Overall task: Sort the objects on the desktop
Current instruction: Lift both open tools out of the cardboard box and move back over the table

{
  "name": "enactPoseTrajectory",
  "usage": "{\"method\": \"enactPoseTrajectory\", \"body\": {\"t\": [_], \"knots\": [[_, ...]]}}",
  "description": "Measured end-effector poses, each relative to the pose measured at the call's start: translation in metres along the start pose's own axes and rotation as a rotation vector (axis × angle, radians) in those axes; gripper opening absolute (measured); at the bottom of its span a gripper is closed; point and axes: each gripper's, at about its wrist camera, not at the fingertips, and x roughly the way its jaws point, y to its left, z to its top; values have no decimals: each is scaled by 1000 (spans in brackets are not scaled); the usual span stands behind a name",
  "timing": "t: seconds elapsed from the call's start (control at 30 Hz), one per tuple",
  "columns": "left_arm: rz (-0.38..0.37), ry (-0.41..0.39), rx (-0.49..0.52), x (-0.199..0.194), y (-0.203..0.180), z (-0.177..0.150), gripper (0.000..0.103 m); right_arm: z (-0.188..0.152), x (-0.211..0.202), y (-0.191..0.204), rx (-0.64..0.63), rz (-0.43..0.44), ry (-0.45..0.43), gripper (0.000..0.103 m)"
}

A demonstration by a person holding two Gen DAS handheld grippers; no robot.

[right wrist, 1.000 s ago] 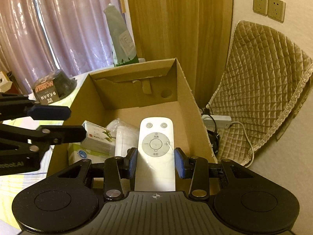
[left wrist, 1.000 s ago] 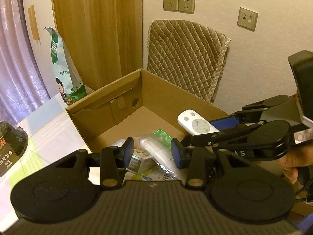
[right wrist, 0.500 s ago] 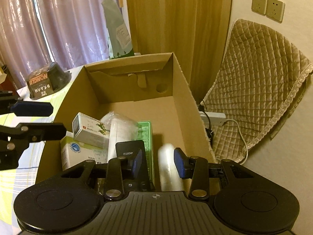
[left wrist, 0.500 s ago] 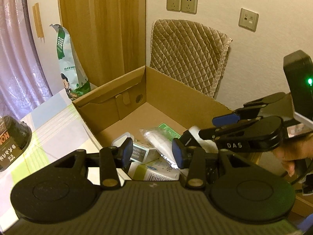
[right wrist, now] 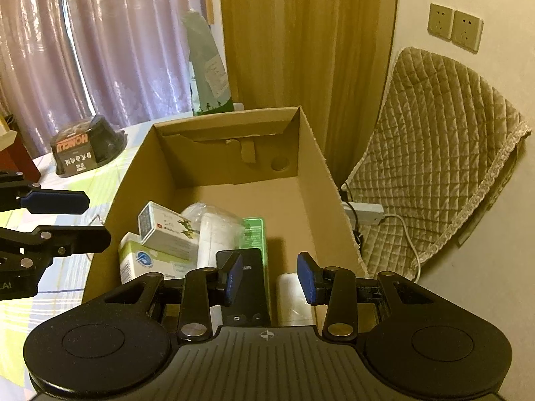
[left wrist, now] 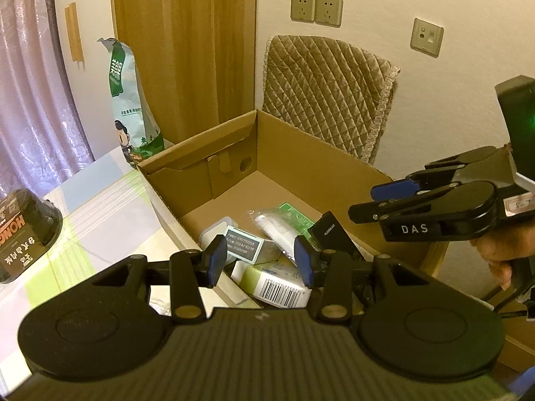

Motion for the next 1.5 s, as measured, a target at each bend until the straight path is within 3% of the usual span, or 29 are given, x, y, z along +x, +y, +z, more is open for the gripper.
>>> {"method": "enactPoseTrajectory", "body": {"t": [0.63, 1.27, 1.3, 1.33, 1.37, 1.5], "knots": [[42, -7, -53, -40, 26, -35, 41, -5, -35, 47, -2, 61, -59, 40], [208, 50, -243, -109, 104, -132, 51, -4, -38, 147, -92, 215, -69, 41], [217, 52, -254, -113, 108, -137, 51, -4, -37, 154, -101, 226, -68, 47], [226, 56, -263, -116, 112, -142, 51, -4, -36, 160, -106, 235, -70, 73], [235, 60, -274, -119, 115, -148, 51, -5, -35, 166, -111, 244, -72, 82], [265, 78, -308, -130, 128, -166, 51, -13, -30, 191, -168, 288, -70, 84]]}}
